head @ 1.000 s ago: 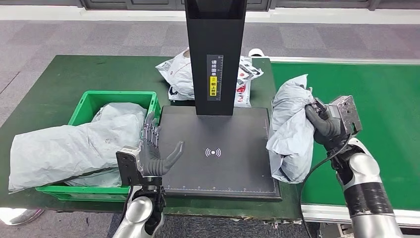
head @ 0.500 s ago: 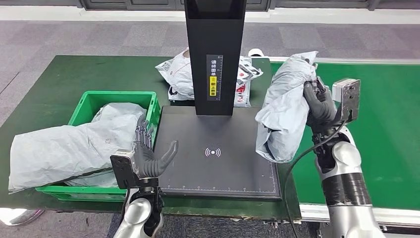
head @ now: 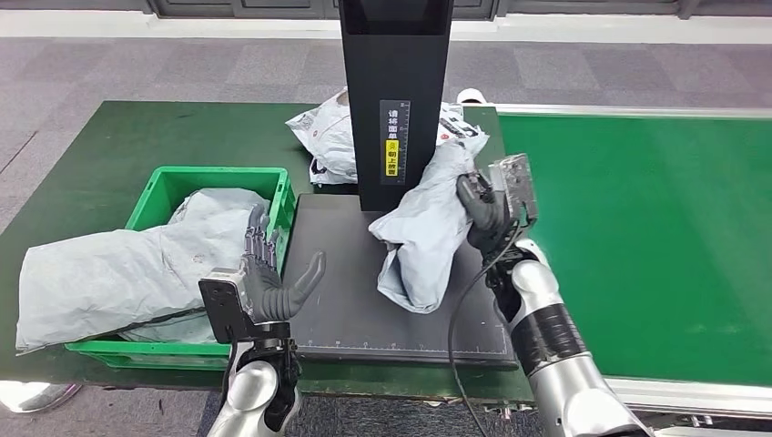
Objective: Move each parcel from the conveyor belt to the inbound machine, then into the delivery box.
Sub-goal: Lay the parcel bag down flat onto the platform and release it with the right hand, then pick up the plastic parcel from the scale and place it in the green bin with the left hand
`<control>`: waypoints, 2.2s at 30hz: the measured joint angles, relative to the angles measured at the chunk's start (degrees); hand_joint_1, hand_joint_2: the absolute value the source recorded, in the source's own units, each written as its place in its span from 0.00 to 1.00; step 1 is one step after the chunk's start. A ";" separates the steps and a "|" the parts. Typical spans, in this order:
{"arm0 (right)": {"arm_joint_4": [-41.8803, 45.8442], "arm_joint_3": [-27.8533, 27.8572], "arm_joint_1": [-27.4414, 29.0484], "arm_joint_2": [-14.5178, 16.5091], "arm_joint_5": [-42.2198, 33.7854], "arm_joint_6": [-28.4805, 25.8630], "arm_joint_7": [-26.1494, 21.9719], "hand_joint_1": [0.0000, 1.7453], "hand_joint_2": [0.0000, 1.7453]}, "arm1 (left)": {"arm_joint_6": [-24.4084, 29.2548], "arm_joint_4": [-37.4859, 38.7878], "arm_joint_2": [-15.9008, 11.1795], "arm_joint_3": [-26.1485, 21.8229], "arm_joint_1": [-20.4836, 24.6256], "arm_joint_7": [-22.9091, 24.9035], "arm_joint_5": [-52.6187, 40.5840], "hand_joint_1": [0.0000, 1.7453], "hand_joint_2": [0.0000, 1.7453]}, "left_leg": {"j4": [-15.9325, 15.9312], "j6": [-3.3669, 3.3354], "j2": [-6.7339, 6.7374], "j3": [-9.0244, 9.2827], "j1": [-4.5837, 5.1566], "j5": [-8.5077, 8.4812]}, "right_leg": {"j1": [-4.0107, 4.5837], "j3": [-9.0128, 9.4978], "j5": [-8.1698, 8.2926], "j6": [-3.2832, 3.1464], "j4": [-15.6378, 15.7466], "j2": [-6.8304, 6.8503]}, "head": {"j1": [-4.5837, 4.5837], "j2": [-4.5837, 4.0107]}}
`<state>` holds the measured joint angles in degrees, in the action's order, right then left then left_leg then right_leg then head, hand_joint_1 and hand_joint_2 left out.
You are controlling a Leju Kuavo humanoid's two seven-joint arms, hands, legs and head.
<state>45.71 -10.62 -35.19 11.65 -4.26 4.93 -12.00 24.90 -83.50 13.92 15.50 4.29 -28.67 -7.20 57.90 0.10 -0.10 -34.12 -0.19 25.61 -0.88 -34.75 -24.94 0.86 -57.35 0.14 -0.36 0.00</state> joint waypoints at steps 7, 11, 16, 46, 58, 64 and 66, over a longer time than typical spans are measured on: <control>-3.28 -2.33 -0.82 1.49 0.08 -0.15 0.00 1.00 1.00 | 0.07 -0.23 0.00 0.00 -0.01 0.10 -0.01 0.00 1.00 | 0.01 0.00 -0.02 -0.03 0.01 0.00 | -0.02 0.01 0.00 0.00 0.01 0.02 | 0.01 0.00; -4.40 -2.84 -0.88 1.99 -0.07 -0.15 0.32 1.00 1.00 | 0.07 -0.26 0.00 0.04 0.02 0.30 -0.01 0.00 1.00 | 0.01 0.00 0.00 -0.02 0.02 0.00 | -0.02 0.00 0.01 0.00 0.02 0.00 | 0.01 0.00; -6.16 -3.82 0.18 3.85 -1.27 -1.75 0.30 0.24 1.00 | 0.38 0.22 0.00 0.66 0.87 0.57 0.18 0.00 1.00 | 0.01 0.01 0.02 -0.02 0.00 0.00 | 0.01 -0.05 0.00 -0.01 0.01 -0.01 | 0.00 0.00; -7.31 -5.22 2.04 4.90 -3.35 -3.39 -2.32 0.00 0.00 | 1.90 3.33 -0.21 0.92 4.18 -0.39 2.47 0.00 1.00 | 0.02 0.01 0.03 -0.01 0.01 -0.01 | 0.00 -0.04 0.01 -0.02 0.01 -0.02 | 0.01 0.00; 2.27 -5.64 6.98 1.98 3.72 -7.22 -5.65 0.00 1.00 | 2.72 3.88 -0.66 0.88 4.56 -0.94 1.27 0.00 1.00 | 0.03 0.01 -0.15 0.02 0.01 0.00 | 0.01 0.02 -0.05 -0.04 0.03 0.17 | -0.01 0.00; 32.27 -6.65 22.21 -1.66 5.46 -4.03 -1.12 0.00 1.00 | 1.45 2.69 -1.07 0.39 3.84 0.36 -1.20 0.00 1.00 | 0.02 0.11 -0.18 -0.02 0.01 0.23 | 0.01 0.01 -0.21 -0.11 0.04 0.22 | -0.01 0.00; 36.55 -6.82 24.02 -2.16 5.43 -3.91 -1.46 0.00 1.00 | 1.35 2.63 -1.05 0.38 3.86 0.44 -1.30 0.00 1.00 | 0.02 0.10 -0.16 -0.01 0.01 0.24 | 0.01 0.01 -0.23 -0.11 0.04 0.19 | -0.01 0.00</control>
<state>82.26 -17.44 -11.17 9.49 1.16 1.03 -13.46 26.24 -80.87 12.87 15.87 8.15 -28.23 -8.50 57.92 0.20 -0.25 -34.13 -0.18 25.84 -0.87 -34.74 -25.17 0.76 -57.31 0.33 -0.37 0.00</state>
